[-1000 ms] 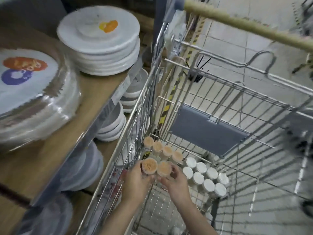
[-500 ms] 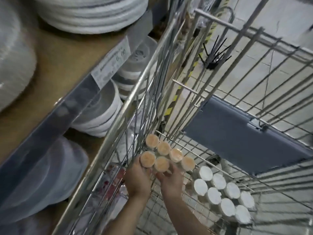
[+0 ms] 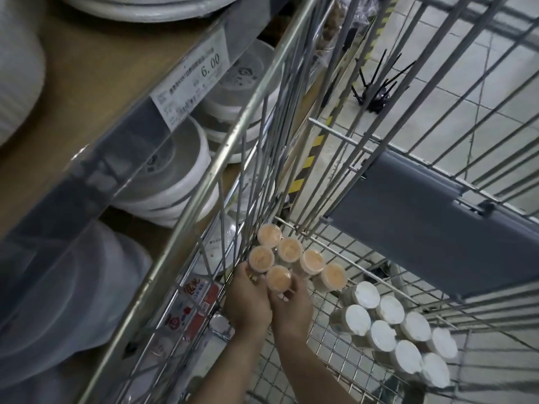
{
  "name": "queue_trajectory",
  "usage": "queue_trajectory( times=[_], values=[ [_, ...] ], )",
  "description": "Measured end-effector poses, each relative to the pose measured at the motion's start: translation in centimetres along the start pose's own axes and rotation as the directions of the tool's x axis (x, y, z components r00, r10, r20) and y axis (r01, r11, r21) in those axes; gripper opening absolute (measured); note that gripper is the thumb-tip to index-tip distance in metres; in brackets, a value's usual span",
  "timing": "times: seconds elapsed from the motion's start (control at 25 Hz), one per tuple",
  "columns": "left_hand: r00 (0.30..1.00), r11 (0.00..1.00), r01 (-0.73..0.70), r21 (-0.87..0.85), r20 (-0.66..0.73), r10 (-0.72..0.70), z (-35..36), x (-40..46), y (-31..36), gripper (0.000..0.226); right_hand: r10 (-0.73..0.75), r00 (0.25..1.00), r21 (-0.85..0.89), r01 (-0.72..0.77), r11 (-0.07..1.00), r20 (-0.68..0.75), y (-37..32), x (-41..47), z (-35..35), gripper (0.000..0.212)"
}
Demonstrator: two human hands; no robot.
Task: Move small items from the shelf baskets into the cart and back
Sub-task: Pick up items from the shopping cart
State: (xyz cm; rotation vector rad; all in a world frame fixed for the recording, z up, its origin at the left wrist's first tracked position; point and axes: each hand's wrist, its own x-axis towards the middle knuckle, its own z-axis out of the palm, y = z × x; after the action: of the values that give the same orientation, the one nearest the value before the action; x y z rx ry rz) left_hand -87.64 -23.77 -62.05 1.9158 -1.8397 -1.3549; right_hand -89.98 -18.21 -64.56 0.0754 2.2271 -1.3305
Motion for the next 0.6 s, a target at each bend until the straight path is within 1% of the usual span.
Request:
queue_trajectory(
  times=[0.08, 0.16, 0.2, 0.36, 0.44, 0.6],
  values=[
    [1.000, 1.000, -0.003, -0.008, 0.012, 0.003, -0.1, 0.0, 0.1, 0.029, 0.002, 0.998, -0.005, -0.002, 1.000, -0.070, -0.2, -0.2, 0.2, 0.037],
    [1.000, 1.000, 0.004, -0.027, 0.025, -0.003, -0.2, 0.0, 0.3, 0.027, 0.000, 0.992, 0.020, 0.003, 1.000, -0.129, -0.4, -0.1, 0.1, 0.037],
    [0.999, 0.999, 0.009, -0.044, 0.032, -0.007, -0.2, 0.1, 0.3, 0.026, 0.002, 0.992, 0.024, 0.001, 1.000, -0.125, -0.6, 0.0, 0.1, 0.038],
    [0.999, 0.992, 0.014, -0.128, 0.038, -0.009, -0.5, -0.1, 0.2, 0.022, 0.012, 1.000, 0.047, -0.010, 0.999, -0.027, -0.9, 0.7, 0.2, 0.039],
    [0.999, 0.990, -0.004, -0.140, 0.036, 0.009, -0.6, -0.3, 0.2, 0.021, 0.026, 0.999, 0.029, -0.025, 0.999, -0.020, -0.6, 0.7, 0.4, 0.036],
    [0.994, 0.981, -0.005, -0.196, 0.105, 0.026, -1.1, -0.9, 0.3, 0.032, 0.051, 0.998, -0.044, -0.050, 0.998, 0.026, -0.5, 0.9, 0.4, 0.036]
  ],
)
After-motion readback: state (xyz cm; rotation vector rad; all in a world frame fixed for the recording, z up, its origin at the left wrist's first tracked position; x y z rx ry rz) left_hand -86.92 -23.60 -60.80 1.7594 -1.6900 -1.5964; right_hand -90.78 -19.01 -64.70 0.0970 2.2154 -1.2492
